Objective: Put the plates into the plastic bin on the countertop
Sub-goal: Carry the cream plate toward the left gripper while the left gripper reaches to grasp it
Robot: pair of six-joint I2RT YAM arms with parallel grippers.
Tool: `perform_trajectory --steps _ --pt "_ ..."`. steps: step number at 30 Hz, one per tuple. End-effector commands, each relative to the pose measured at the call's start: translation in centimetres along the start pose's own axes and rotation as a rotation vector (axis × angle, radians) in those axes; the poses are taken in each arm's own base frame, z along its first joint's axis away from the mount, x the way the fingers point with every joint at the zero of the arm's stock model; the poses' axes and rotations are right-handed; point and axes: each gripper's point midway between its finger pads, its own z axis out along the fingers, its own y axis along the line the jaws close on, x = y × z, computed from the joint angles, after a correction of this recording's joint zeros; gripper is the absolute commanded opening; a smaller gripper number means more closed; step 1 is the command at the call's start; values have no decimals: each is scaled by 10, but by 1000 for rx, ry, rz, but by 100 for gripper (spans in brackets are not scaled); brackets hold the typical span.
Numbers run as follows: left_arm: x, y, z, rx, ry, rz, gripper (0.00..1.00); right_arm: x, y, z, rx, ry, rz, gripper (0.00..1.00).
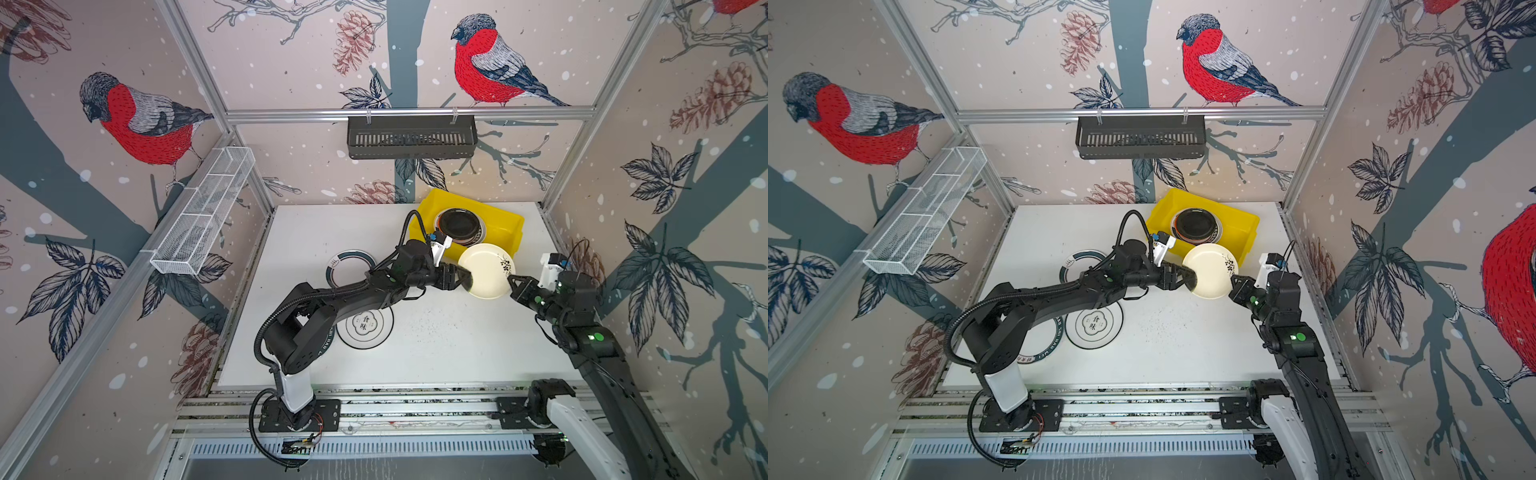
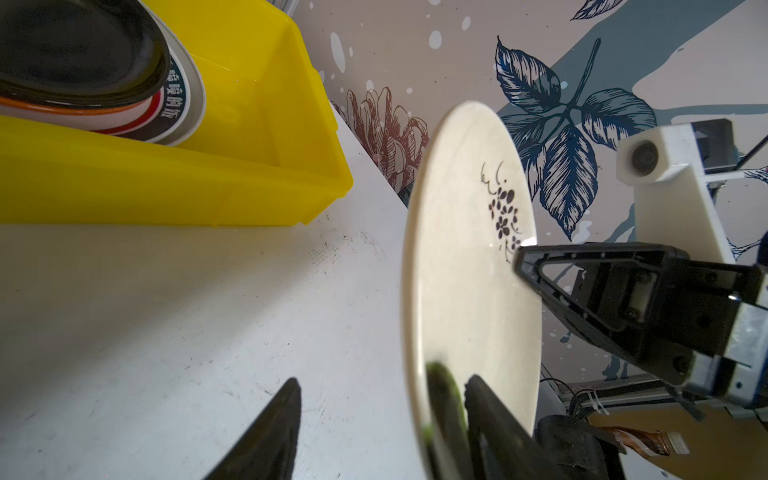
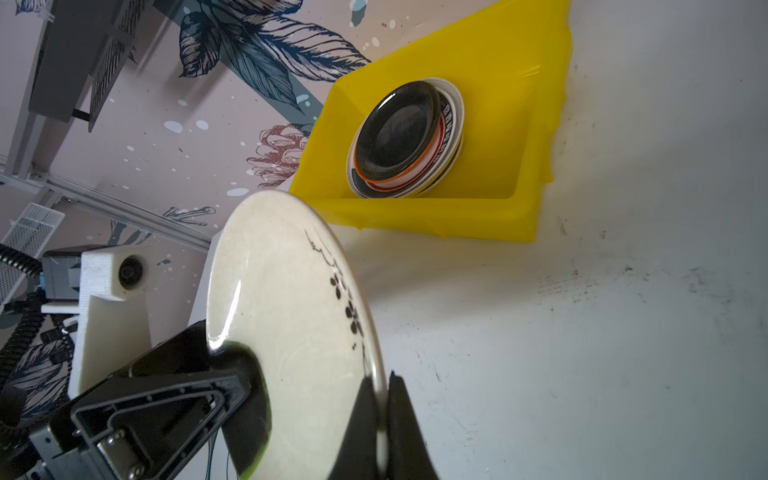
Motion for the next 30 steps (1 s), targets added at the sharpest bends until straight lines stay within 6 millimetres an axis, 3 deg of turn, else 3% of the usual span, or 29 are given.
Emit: perform_trajectory --steps 1,4,8,13,19,21,23,30 --pt "-10 -9 1 42 -32 15 57 -8 6 1 -11 -37 5 0" --pt "-7 -18 0 99 -21 2 55 -6 7 2 -15 -41 10 0" --pt "-7 -28 -1 158 -24 -18 40 -6 3 0 6 -54 10 0" --pt "-5 -23 2 150 -16 -31 22 -3 3 1 -2 -56 12 0" --pt "-4 -17 5 135 -14 -50 11 -4 5 4 -8 -63 10 0" --pt "-3 -15 6 126 -15 -55 1 -6 5 4 -6 -71 9 0" --pt "-3 -12 7 122 -14 -63 0 -5 5 5 -6 -72 9 11" --pt "-4 -8 6 110 -18 -68 0 -3 13 4 -57 -68 9 78"
